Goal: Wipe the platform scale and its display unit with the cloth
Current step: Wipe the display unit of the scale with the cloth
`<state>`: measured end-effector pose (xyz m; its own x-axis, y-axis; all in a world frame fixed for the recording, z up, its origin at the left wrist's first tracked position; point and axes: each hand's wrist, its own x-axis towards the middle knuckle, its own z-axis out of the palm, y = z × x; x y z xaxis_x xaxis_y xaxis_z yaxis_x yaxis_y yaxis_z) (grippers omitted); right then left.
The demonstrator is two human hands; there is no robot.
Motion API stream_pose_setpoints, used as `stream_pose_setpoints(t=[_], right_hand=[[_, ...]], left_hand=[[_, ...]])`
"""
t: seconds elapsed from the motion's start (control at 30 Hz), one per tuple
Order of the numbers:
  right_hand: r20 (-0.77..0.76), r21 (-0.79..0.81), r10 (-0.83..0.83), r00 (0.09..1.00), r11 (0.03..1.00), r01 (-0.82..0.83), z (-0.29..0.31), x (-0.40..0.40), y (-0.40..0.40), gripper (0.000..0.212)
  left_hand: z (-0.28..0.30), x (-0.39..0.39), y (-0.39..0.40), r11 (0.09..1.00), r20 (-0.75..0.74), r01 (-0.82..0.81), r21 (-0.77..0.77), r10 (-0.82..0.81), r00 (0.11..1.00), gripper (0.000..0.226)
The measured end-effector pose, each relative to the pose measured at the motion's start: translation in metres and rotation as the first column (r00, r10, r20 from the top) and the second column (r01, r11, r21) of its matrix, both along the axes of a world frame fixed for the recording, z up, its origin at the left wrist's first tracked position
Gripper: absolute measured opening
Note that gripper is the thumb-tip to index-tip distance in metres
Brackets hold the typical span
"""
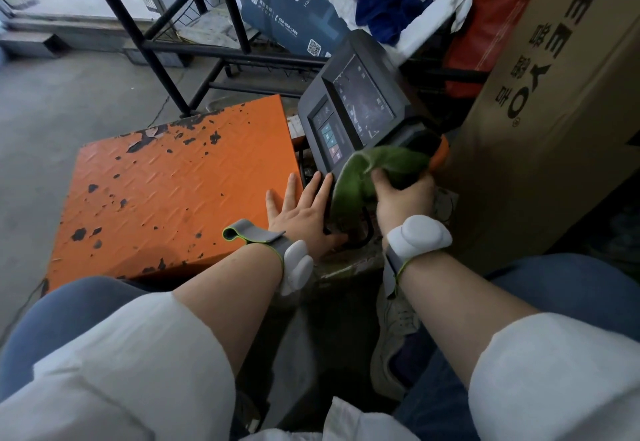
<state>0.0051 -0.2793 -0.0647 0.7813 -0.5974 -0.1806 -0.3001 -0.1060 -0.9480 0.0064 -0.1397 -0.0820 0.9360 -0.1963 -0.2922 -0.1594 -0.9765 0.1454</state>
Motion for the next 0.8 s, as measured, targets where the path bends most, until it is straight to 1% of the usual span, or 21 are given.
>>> stream_pose_setpoints(t=[0.03, 0.13, 0.2, 0.23, 0.27, 0.3, 0.33, 0.37, 0.4, 0.43, 0.47, 0.5, 0.57, 0.6, 0.67, 0.7, 0.77, 0.8], right_hand=[[-0.033, -0.015, 0.052, 0.998, 0.999, -0.052, -0.006, -0.003, 0.003, 0.064], [-0.106, -0.145, 0.179, 0.978, 0.97, -0.193, -0.017, -0.007, 0.01, 0.044], [-0.148, -0.148, 0.213, 0.966, 0.961, -0.234, -0.021, -0.001, 0.01, 0.037], [-0.188, -0.069, 0.228, 0.955, 0.967, -0.244, -0.021, 0.003, 0.009, 0.038], [-0.207, 0.076, 0.248, 0.946, 0.969, -0.237, -0.019, 0.007, 0.006, 0.041], [-0.216, 0.248, 0.275, 0.937, 0.943, -0.22, -0.018, 0.009, 0.002, 0.043], [-0.215, 0.385, 0.315, 0.924, 0.897, -0.216, -0.016, 0.01, 0.0, 0.039], [-0.222, 0.48, 0.358, 0.907, 0.85, -0.218, -0.013, 0.009, -0.002, 0.026], [-0.214, 0.552, 0.388, 0.897, 0.806, -0.216, -0.01, 0.008, -0.001, 0.012], [-0.198, 0.609, 0.384, 0.902, 0.77, -0.193, -0.007, 0.007, 0.0, 0.004], [-0.174, 0.662, 0.381, 0.908, 0.728, -0.179, -0.003, 0.005, 0.003, 0.006], [-0.162, 0.686, 0.369, 0.915, 0.709, -0.164, -0.003, 0.006, 0.004, 0.014], [-0.179, 0.67, 0.357, 0.917, 0.727, -0.152, -0.005, 0.01, 0.001, 0.026], [-0.211, 0.64, 0.345, 0.915, 0.756, -0.137, -0.003, 0.013, -0.001, 0.024], [-0.264, 0.538, 0.242, 0.934, 0.841, -0.066, -0.001, 0.015, -0.009, 0.008], [-0.254, 0.515, 0.171, 0.952, 0.857, -0.017, -0.001, 0.017, -0.014, 0.008], [-0.177, 0.486, 0.025, 0.984, 0.871, 0.065, -0.004, 0.024, -0.024, 0.021], [-0.094, 0.459, -0.04, 0.995, 0.885, 0.079, -0.006, 0.026, -0.029, 0.022]], left_hand=[[0.0, 0.0, 0.0, 1.0, -0.002, 0.002, -0.002, -0.002, 1.0, 0.096], [0.0, 0.001, 0.0, 1.0, 0.001, 0.0, -0.009, 0.0, 1.0, 0.095], [0.0, 0.001, 0.0, 1.0, -0.002, 0.002, -0.004, -0.002, 1.0, 0.095], [0.0, 0.001, 0.0, 1.0, -0.005, 0.003, -0.002, -0.003, 1.0, 0.095], [0.0, 0.001, 0.0, 1.0, -0.008, 0.002, -0.003, -0.002, 1.0, 0.096], [0.0, 0.002, 0.0, 1.0, -0.01, 0.001, -0.004, -0.001, 1.0, 0.096], [0.0, 0.001, 0.0, 1.0, -0.011, 0.0, -0.004, 0.0, 1.0, 0.097], [0.0, 0.001, 0.0, 1.0, -0.011, 0.0, -0.002, 0.0, 1.0, 0.097], [0.0, 0.001, 0.0, 1.0, -0.011, 0.0, 0.001, 0.0, 1.0, 0.097], [0.0, 0.001, 0.0, 1.0, -0.009, 0.0, 0.002, 0.0, 1.0, 0.097], [0.0, 0.001, 0.0, 1.0, -0.006, -0.001, 0.002, 0.001, 1.0, 0.097], [0.0, 0.001, 0.0, 1.0, -0.004, -0.002, 0.0, 0.002, 1.0, 0.098], [0.0, 0.002, 0.0, 1.0, -0.006, -0.003, -0.008, 0.003, 1.0, 0.098], [0.0, 0.002, 0.0, 1.0, -0.009, -0.003, -0.012, 0.003, 1.0, 0.099], [0.0, 0.002, 0.001, 1.0, -0.013, -0.003, -0.018, 0.002, 1.0, 0.099], [0.001, 0.001, 0.001, 1.0, -0.013, 0.0, -0.018, 0.0, 1.0, 0.099], [0.002, 0.001, 0.001, 1.0, -0.014, 0.005, -0.016, -0.005, 1.0, 0.099], [0.002, 0.001, 0.001, 1.0, -0.015, 0.005, -0.015, -0.006, 1.0, 0.099]])
